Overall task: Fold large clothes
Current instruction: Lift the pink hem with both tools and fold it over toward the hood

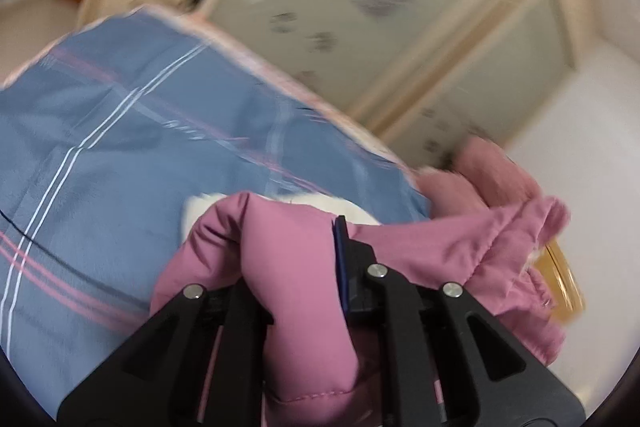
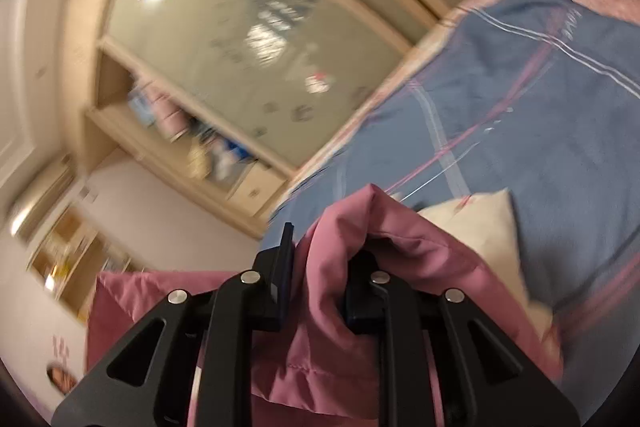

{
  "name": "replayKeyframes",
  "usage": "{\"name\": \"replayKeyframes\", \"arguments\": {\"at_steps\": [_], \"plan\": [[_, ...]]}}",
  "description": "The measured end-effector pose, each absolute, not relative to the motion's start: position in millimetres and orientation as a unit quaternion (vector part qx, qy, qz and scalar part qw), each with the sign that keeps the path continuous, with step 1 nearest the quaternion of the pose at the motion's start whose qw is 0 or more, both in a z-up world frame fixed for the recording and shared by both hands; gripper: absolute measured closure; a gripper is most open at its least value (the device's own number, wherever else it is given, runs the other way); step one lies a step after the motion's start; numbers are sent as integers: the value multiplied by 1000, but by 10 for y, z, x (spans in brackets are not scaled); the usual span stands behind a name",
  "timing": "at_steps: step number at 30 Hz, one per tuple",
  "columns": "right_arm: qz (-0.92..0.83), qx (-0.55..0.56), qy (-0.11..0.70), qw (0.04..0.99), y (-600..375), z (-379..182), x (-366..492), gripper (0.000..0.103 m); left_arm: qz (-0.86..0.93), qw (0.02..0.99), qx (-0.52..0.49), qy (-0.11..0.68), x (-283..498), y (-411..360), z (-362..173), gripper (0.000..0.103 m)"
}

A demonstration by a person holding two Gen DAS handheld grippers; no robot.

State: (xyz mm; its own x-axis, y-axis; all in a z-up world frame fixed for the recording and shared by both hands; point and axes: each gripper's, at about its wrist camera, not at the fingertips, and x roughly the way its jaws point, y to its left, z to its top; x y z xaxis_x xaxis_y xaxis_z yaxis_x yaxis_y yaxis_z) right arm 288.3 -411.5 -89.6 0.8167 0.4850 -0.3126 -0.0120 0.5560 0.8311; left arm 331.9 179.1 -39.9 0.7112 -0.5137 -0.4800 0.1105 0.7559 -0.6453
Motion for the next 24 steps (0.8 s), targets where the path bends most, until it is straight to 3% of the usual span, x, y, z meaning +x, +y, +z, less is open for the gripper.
{"name": "replayKeyframes", "arguments": {"at_steps": [2, 7, 11, 15, 16, 18, 19, 20, 22, 24], "plan": [[123, 460, 294, 829, -4192, -1179, 3177, 80, -136, 858, -320, 378, 3812, 1872, -756, 90], [90, 508, 350, 782, -4328, -1927, 3602, 54, -113, 780, -391, 476, 4368, 2012, -1706, 87], [121, 542, 348, 755, -4449, -2151, 3663, 50, -178, 717, -534, 412, 4375, 2417, -1982, 81], [131, 587, 317, 733, -4681, -2114, 3615, 28, -195, 705, -587, 347, 4278, 2747, -1809, 72], [119, 586, 310, 739, -4734, -2067, 3579, 17, -204, 707, -590, 332, 4224, 2787, -1706, 67], [47, 551, 291, 781, -4833, -1879, 3432, 1, -219, 705, -607, 295, 4096, 2858, -1516, 45], [31, 534, 281, 797, -4872, -1805, 3364, 1, -207, 711, -621, 256, 3968, 2947, -1382, 23], [26, 527, 282, 801, -4899, -1754, 3313, 1, -190, 723, -625, 226, 3854, 3005, -1259, 10], [29, 520, 282, 806, -4874, -1648, 3210, 1, -134, 772, -594, 182, 3631, 3094, -962, 4], [49, 469, 282, 836, -4640, -1377, 3083, 1, -118, 831, -511, 186, 3463, 2974, -552, 5]]}}
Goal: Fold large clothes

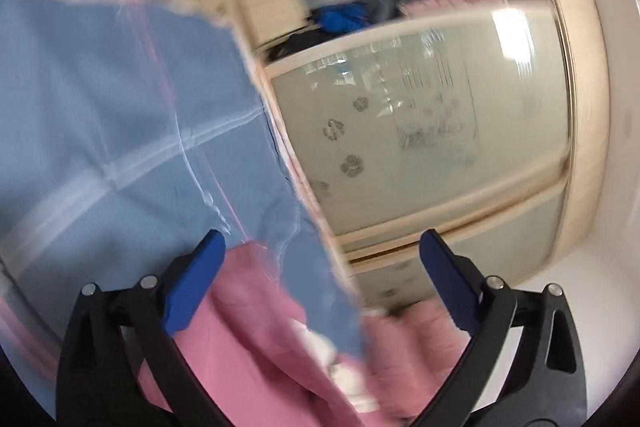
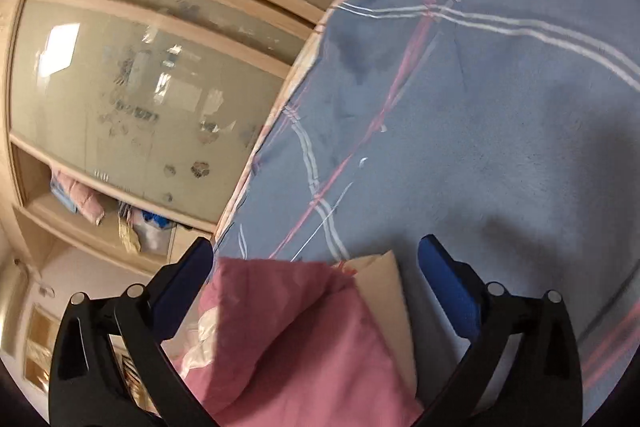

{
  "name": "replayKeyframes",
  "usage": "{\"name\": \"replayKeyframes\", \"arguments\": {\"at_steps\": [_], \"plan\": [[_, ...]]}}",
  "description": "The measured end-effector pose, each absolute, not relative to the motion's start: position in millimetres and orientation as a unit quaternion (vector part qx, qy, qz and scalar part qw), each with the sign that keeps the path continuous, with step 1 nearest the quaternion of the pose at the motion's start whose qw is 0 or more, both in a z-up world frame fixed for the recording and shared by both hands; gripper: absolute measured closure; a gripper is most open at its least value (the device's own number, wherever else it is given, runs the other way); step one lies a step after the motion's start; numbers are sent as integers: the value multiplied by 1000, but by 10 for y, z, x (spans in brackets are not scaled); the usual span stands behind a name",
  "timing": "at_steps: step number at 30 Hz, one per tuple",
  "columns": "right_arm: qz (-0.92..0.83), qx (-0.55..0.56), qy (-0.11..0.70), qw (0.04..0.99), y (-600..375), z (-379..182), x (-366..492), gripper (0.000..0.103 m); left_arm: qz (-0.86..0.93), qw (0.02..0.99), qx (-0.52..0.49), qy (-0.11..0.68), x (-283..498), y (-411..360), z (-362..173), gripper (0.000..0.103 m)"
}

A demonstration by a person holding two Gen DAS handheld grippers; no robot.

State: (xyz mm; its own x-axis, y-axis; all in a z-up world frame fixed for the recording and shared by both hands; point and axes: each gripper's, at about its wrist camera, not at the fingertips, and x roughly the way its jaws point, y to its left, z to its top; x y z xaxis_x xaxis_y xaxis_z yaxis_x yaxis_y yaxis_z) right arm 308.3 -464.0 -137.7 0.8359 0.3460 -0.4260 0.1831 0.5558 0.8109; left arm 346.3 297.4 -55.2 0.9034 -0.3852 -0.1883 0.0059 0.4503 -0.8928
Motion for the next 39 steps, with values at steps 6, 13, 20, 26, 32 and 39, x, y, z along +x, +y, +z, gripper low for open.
{"name": "replayKeyframes", "arguments": {"at_steps": [6, 13, 20, 26, 32, 39], "plan": [[136, 235, 317, 909, -3358, -808, 2584, 1, -149, 921, -279, 227, 2875, 1876, -50, 5], [153, -30, 375, 914, -1920, -1070, 2312, 1, -182, 936, -43, 300, 2485, 661, -405, 5], [-22, -9, 340, 940, -2149, -869, 3867, 1, -150, 921, -26, 358, 2881, 440, -787, 4], [52, 156, 366, 916, -2665, -1045, 3728, 4, -112, 906, -119, 390, 3046, 803, -1048, 4], [48, -33, 350, 935, -2506, -1546, 2938, 1, -46, 916, -86, 389, 2755, 868, -1281, 3], [56, 39, 334, 940, -2928, -1774, 2643, 1, -16, 918, -85, 387, 2468, 893, -1316, 2]]}}
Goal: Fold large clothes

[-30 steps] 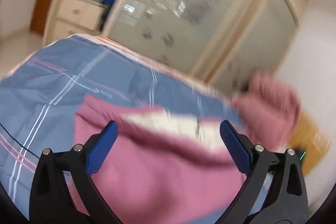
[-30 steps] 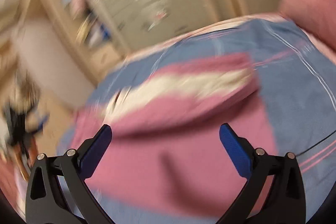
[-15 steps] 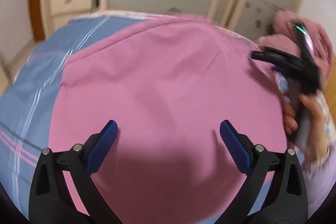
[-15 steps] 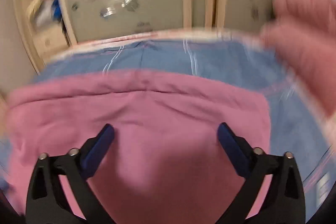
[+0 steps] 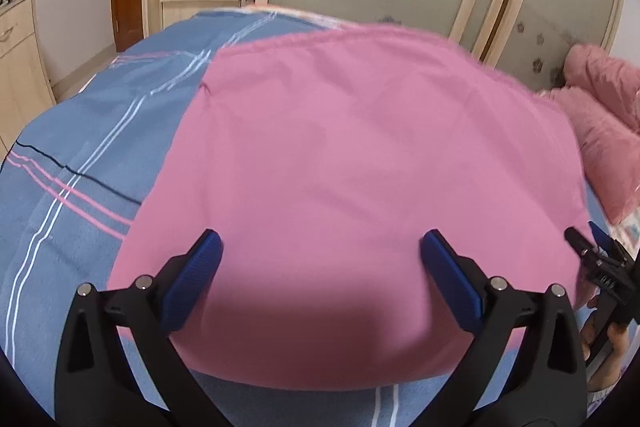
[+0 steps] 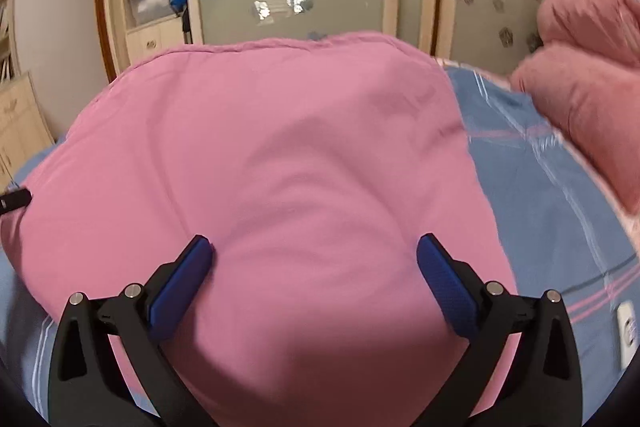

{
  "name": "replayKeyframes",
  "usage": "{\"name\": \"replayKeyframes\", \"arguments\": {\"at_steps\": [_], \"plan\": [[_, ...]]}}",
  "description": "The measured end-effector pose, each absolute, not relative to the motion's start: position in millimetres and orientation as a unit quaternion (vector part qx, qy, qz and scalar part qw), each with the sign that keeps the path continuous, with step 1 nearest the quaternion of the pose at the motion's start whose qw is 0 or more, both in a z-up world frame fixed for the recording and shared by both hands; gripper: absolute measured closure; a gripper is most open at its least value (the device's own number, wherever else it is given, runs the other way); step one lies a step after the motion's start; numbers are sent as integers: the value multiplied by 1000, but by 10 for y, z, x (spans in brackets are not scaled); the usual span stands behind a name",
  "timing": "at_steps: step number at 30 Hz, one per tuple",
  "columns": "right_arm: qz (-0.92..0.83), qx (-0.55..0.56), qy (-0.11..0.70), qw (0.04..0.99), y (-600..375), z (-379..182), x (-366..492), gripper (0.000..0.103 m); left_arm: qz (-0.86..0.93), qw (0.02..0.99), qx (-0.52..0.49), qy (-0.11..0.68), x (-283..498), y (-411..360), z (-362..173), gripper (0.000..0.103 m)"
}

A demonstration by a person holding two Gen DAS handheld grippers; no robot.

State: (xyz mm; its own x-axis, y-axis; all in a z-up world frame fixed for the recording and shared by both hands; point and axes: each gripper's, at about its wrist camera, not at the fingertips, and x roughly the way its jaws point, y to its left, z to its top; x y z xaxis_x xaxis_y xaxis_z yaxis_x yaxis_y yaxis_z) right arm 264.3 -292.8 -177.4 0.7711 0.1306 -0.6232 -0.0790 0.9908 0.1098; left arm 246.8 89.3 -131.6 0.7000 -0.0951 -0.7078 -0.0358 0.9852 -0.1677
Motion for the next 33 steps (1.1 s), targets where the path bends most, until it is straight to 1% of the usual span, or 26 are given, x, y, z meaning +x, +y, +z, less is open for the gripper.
{"name": "replayKeyframes", "arguments": {"at_steps": [2, 5, 9, 17, 33], "plan": [[59, 47, 323, 943, -2915, -1818, 2563, 1, -7, 919, -73, 387, 2485, 819, -1359, 2], [47, 26, 304, 951, -2830, -1823, 2445, 1, 4, 926, -62, 372, 2487, 783, -1483, 2], [46, 29, 299, 953, -2772, -1816, 2429, 1, -1, 943, -68, 327, 2432, 812, -1652, 2], [46, 32, 280, 958, -2775, -1831, 2407, 1, 3, 954, -67, 294, 2416, 795, -1684, 2], [45, 33, 268, 962, -2752, -1839, 2395, 1, -2, 956, -72, 286, 2408, 792, -1708, 2]]}}
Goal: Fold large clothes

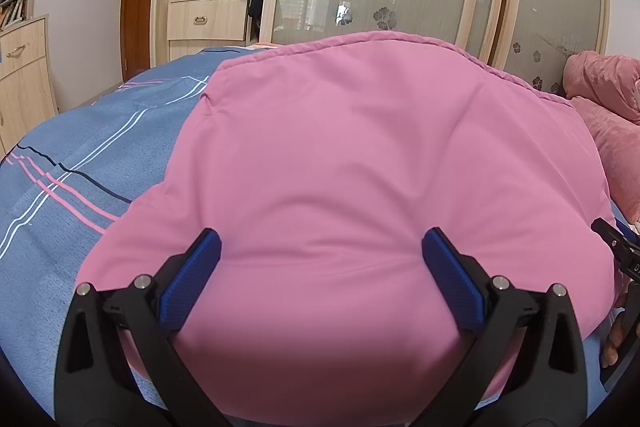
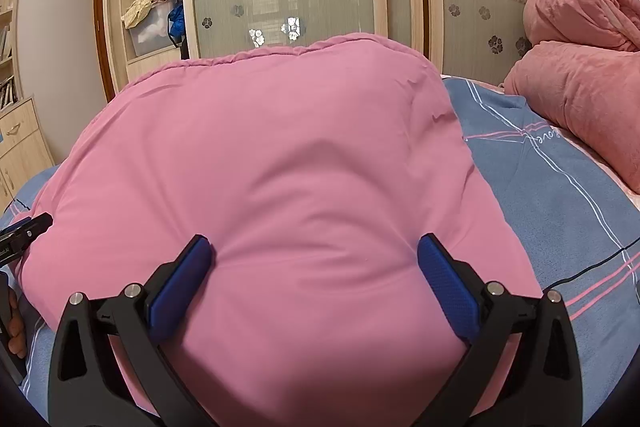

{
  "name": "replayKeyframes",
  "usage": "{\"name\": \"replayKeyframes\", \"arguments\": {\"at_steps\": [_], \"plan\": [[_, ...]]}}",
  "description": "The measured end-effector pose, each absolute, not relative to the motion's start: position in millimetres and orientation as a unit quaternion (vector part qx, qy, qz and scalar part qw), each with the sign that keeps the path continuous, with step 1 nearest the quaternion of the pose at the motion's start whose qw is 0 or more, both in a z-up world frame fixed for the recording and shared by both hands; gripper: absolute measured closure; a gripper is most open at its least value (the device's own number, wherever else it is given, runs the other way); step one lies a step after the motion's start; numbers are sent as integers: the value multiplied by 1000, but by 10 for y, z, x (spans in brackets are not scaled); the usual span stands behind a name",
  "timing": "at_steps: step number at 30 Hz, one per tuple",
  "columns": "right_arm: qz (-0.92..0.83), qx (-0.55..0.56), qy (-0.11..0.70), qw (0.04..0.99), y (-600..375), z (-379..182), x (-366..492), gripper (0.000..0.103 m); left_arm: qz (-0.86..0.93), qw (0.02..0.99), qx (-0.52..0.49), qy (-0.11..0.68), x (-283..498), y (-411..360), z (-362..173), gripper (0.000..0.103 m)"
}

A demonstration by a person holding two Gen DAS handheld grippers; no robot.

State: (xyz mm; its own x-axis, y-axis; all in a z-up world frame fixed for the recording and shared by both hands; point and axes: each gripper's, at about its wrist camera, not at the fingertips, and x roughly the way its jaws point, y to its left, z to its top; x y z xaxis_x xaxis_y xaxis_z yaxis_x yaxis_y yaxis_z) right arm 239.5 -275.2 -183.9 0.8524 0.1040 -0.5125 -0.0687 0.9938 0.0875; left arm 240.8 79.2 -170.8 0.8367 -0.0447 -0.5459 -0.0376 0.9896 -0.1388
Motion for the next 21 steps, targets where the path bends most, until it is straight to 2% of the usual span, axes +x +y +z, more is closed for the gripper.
{"name": "replayKeyframes", "arguments": {"at_steps": [21], "plan": [[45, 33, 267, 962, -2758, -1847, 2414, 1, -2, 956, -72, 285, 2417, 791, -1715, 2]]}}
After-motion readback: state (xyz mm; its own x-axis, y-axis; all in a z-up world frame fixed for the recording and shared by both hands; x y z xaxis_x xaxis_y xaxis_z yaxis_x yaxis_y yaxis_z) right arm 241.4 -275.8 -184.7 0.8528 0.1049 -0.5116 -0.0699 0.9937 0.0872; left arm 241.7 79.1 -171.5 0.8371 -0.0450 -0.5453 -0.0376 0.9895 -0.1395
